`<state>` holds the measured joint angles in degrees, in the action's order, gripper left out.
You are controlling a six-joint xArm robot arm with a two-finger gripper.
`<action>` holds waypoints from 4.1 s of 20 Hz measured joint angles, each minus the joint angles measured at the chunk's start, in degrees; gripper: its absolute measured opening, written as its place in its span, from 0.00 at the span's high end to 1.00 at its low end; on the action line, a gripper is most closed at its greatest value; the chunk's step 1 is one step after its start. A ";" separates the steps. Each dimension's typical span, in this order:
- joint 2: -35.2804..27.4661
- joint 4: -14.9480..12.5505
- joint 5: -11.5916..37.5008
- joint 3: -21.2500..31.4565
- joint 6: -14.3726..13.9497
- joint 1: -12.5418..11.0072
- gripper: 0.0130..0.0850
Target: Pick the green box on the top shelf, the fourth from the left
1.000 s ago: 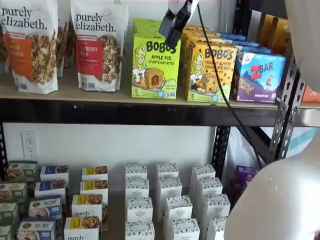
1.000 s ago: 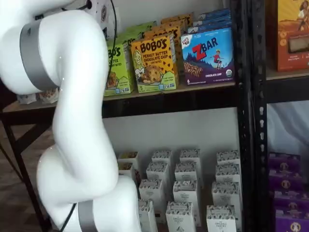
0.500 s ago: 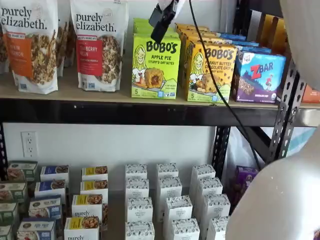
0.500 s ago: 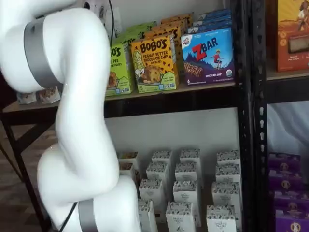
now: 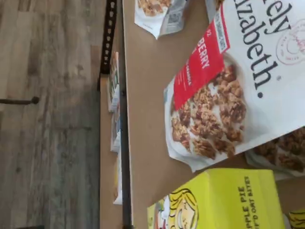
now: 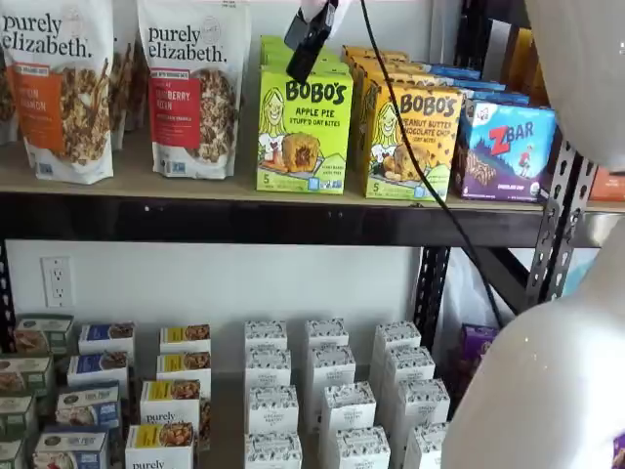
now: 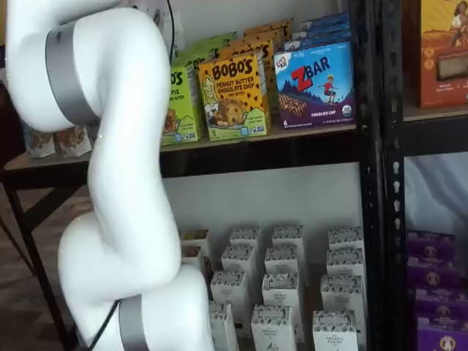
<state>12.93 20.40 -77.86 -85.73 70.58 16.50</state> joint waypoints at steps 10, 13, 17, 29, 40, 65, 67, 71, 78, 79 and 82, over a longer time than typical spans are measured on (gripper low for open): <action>-2.66 -2.58 1.19 -0.57 0.18 0.64 0.00; -3.06 -2.96 0.93 -0.56 0.36 0.59 0.00; -3.82 -3.90 -0.51 -1.25 0.39 0.71 0.00; -7.24 -5.42 -5.21 -5.75 1.23 -0.23 0.00; -10.21 -8.66 -8.18 -8.58 1.13 0.21 0.00; -10.79 -8.14 -10.28 -9.99 0.96 0.21 0.50; -10.80 -8.19 -10.46 -10.08 0.90 0.26 0.50; -10.46 -8.23 -9.97 -9.74 0.84 0.31 0.50; -10.06 -8.39 -9.13 -9.17 0.80 0.38 0.50; -10.02 -8.45 -9.05 -9.11 0.78 0.41 0.50; -9.98 -8.60 -9.08 -9.02 0.74 0.48 0.50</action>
<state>2.95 11.79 -86.94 -94.75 71.31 16.98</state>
